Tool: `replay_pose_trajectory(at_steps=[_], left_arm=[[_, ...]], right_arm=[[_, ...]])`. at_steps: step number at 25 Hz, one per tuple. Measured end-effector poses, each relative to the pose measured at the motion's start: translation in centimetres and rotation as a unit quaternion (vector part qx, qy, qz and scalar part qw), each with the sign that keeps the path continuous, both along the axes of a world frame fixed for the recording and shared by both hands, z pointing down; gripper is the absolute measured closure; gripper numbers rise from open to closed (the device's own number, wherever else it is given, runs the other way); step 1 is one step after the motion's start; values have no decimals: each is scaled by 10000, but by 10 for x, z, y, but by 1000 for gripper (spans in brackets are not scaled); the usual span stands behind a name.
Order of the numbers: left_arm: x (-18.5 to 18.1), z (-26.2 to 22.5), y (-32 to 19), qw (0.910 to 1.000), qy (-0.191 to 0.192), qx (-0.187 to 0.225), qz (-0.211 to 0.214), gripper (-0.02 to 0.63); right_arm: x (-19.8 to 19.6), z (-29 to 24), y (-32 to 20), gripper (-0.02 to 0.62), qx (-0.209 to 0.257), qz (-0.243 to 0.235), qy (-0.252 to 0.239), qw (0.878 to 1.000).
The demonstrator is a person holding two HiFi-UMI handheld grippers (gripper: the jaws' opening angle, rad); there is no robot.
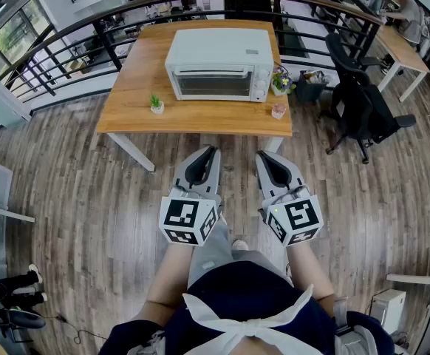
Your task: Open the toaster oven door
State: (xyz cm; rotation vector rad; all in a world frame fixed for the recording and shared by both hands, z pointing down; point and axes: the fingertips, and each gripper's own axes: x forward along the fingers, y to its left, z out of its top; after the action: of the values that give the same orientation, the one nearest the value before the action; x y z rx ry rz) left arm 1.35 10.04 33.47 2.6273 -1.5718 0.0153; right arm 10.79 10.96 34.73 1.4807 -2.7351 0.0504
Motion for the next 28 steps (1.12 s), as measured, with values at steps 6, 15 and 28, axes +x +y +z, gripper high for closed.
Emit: replay_pose_trajectory(at_steps=[6,15,28], left_arm=[[1,4,-2,9999,-81,-65,-42,568],[10,13,-11,9991,-402,-58,96,574],[0,8,-53,9997,-162,-71,164,572]], right_arm=[[0,0,-2,591,113,-26,220,9997],[-1,3,-11,589,161,-44,417,9990],[-9,4,-57,575,204,-178,619,9977]])
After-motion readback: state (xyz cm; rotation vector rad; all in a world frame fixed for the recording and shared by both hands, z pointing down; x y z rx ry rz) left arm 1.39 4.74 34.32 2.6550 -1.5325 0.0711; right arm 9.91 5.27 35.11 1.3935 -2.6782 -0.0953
